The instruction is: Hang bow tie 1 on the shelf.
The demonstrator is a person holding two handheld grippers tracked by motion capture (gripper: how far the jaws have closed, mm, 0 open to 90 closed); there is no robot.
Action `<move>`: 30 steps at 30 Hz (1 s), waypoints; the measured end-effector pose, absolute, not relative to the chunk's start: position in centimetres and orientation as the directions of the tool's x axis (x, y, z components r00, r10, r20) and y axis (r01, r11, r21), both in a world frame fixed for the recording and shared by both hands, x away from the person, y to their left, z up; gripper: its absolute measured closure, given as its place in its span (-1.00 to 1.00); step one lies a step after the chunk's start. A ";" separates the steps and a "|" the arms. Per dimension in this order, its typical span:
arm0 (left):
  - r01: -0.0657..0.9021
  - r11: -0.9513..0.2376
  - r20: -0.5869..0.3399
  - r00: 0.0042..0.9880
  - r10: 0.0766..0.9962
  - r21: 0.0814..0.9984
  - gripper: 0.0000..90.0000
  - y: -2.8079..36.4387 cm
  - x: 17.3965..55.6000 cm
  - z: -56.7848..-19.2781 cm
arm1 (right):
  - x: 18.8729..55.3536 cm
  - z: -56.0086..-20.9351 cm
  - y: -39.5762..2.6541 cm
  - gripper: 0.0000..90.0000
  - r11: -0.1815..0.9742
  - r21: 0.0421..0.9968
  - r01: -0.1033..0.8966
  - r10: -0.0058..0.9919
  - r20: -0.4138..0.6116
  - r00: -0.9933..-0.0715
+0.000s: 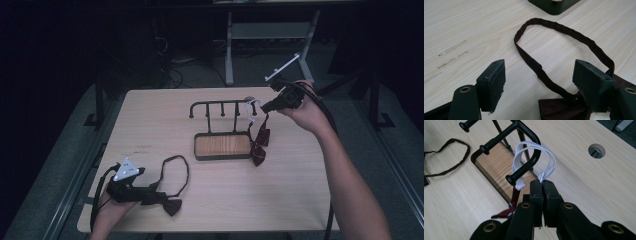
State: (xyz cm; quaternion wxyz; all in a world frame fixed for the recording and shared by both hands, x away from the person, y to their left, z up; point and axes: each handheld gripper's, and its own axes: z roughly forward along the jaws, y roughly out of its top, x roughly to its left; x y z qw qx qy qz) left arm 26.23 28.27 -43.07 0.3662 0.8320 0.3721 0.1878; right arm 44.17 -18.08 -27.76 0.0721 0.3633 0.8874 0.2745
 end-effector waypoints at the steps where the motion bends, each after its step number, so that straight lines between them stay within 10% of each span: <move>1: 0.482 -0.457 0.040 0.654 0.756 0.747 -0.40 28.3 26.2 -43.1 | 44.2 -28.0 -18.2 0.92 0.584 0.538 0.607 0.687 0.070 -0.723; 30: 0.483 -0.459 0.043 0.653 0.756 0.746 -0.40 28.1 26.2 -43.2 | 42.7 -30.5 -20.5 0.50 0.550 0.546 0.631 0.677 0.151 -0.721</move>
